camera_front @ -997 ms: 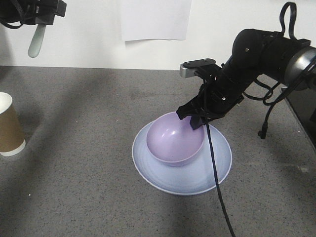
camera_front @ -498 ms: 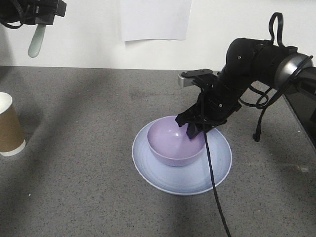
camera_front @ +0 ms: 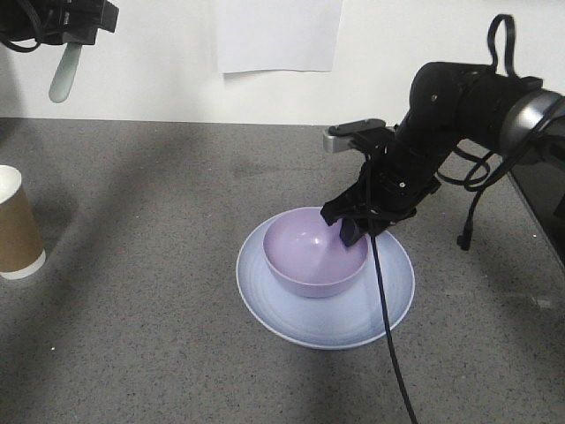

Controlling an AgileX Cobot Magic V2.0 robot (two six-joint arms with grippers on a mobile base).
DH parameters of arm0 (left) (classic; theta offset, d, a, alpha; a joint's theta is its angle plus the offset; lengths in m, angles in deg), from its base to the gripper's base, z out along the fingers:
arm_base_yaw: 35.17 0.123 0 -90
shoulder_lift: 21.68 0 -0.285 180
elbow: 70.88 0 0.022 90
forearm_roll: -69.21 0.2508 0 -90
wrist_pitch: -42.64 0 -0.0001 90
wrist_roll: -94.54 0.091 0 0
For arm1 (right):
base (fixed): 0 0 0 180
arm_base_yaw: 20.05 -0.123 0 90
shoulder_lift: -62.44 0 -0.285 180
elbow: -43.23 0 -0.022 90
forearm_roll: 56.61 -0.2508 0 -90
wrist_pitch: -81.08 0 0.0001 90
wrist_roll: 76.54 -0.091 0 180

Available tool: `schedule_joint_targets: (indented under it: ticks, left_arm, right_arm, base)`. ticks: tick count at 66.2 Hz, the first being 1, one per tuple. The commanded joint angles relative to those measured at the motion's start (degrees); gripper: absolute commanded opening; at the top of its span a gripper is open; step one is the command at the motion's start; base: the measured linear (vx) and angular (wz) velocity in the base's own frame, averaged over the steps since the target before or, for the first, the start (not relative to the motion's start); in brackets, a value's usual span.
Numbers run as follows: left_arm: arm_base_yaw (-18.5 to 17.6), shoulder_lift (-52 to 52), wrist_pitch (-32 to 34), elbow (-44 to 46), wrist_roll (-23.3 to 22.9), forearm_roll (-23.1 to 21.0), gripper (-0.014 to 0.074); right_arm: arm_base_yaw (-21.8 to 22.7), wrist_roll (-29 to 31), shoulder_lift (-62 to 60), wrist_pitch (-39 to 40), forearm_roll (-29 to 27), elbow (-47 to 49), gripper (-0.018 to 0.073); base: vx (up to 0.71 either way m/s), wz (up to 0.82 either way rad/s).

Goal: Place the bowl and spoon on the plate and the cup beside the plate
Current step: 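Open the right gripper and raise it away from the bowl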

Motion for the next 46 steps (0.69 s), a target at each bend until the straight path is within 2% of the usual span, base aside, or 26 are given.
schedule_joint_targets:
  ticks: [1,19,24,37,46]
  left_arm:
    - [-0.16,-2.58,3.27,1.79,0.16,-0.55,-0.0006]
    - [-0.23,-2.58,3.27,1.79,0.3,-1.87,0.0]
    - [-0.77,-2.58,3.2,1.79,2.35,-3.36,0.0]
    - [-4.38,-2.58,3.09,1.79,12.3,-10.43,0.0003]
    - [-7.63,-1.84,4.12,1.79,15.43,-14.21,0.0004]
  right_arm:
    - [0.18,-0.19,-5.13,1.79,0.43,1.53,0.0333]
    - [0.18,-0.69,-11.28,4.31,1.75,1.53,0.0333]
    - [0.18,-0.82,-13.93,6.19,2.38,1.53,0.0333]
    - [0.31,-2.83,-23.97,12.52,3.79,1.53,0.0333]
    - [0.31,-3.67,-31.23,15.66,4.17,1.53,0.033]
  base:
    - [0.0,0.0]
    - [0.0,0.0]
    - [0.0,0.0]
    - [0.0,0.0]
    - [0.0,0.0]
